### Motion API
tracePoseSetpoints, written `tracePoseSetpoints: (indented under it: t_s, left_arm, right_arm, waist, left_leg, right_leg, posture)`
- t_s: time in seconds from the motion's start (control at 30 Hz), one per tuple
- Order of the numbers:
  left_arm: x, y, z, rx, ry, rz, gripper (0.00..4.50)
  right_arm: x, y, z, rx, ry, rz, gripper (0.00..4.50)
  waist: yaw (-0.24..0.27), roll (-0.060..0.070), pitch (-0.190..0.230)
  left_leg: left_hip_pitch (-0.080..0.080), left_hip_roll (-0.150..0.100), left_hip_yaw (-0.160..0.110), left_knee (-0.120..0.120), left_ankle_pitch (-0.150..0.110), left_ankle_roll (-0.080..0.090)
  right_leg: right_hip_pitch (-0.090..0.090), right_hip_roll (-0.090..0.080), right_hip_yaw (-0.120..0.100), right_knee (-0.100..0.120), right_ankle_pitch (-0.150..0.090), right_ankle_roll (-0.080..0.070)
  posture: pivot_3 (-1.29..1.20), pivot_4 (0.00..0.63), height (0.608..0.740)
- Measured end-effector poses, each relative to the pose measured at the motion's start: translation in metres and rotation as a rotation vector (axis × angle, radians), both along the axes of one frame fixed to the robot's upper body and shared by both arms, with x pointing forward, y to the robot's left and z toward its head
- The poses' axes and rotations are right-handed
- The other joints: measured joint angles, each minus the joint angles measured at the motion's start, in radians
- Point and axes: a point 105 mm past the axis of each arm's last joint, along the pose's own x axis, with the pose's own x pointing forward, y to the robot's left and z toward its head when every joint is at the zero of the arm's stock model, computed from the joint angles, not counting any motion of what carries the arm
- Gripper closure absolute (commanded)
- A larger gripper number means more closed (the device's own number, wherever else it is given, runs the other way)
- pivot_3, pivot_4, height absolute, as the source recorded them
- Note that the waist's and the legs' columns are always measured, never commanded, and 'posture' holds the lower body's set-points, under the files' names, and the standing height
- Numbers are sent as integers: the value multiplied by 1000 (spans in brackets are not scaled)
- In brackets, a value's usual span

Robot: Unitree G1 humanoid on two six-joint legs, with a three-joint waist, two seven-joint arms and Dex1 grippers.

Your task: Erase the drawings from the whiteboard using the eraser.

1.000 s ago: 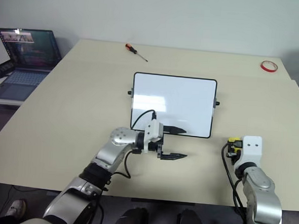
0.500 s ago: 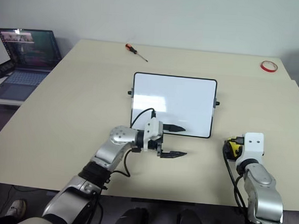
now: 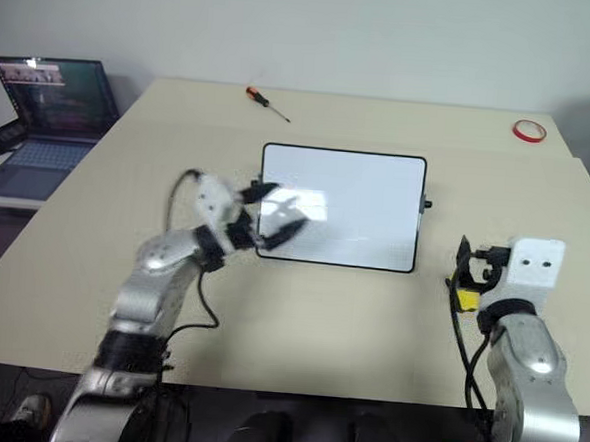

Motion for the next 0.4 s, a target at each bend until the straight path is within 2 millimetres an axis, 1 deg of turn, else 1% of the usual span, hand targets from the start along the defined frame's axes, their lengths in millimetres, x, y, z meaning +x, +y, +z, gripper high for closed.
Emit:
tracePoseSetpoints:
  t_s: [0.03,0.07,0.1,0.17,0.23,0.3,0.33,0.4]
  left_arm:
    - [-3,13,-10,4,24,78,0]
    - [-11,27,-24,16,51,174,0]
    - [-16,37,-31,19,66,242,0]
    - [-25,47,-35,9,63,328,0]
    - [-42,62,-41,-11,68,444,0]
    - [-58,77,-51,-12,88,558,0]
    - [-63,83,-56,-7,98,598,0]
    - [-65,86,-56,-9,97,626,0]
  right_arm:
    - [-4,-1,-5,-3,7,-17,43]
    - [-9,-1,-11,-22,10,-29,43]
    - [-13,1,-14,-38,9,-26,43]
    - [-19,4,-20,-69,10,-25,43]
    - [-29,4,-34,-92,33,-46,43]
    - [-39,5,-51,-102,73,-59,43]
    - [-43,5,-58,-108,89,-63,43]
    - [-43,7,-61,-109,77,-58,43]
  waist:
    - [0,0,0]
    - [1,0,0]
    - [5,0,0]
    - [7,-1,0]
    - [9,-2,-3]
    - [11,-2,-3]
    - [11,-2,-3]
    - [11,-2,-3]
  left_leg:
    - [-1,0,0,0,0,0]
    - [0,-1,0,0,0,0]
    - [0,-1,0,1,0,0]
    - [1,-1,-1,1,0,0]
    - [2,-1,-1,1,0,0]
    - [2,-1,-2,1,0,0]
    - [3,-1,-2,1,0,0]
    - [3,-1,-2,1,1,0]
  right_leg:
    - [-1,0,0,0,0,0]
    - [0,-1,0,1,0,0]
    - [1,-1,0,1,0,0]
    - [1,-1,-1,1,1,0]
    - [3,-2,-1,0,0,0]
    - [4,-2,-2,0,0,0]
    - [4,-2,-2,1,0,0]
    - [4,-2,-2,1,0,0]
  posture:
    - [0,150,740]
    - [0,150,740]
    - [0,150,740]
    - [0,150,740]
    - [0,150,740]
    - [0,150,740]
    - [0,150,740]
    - [0,150,740]
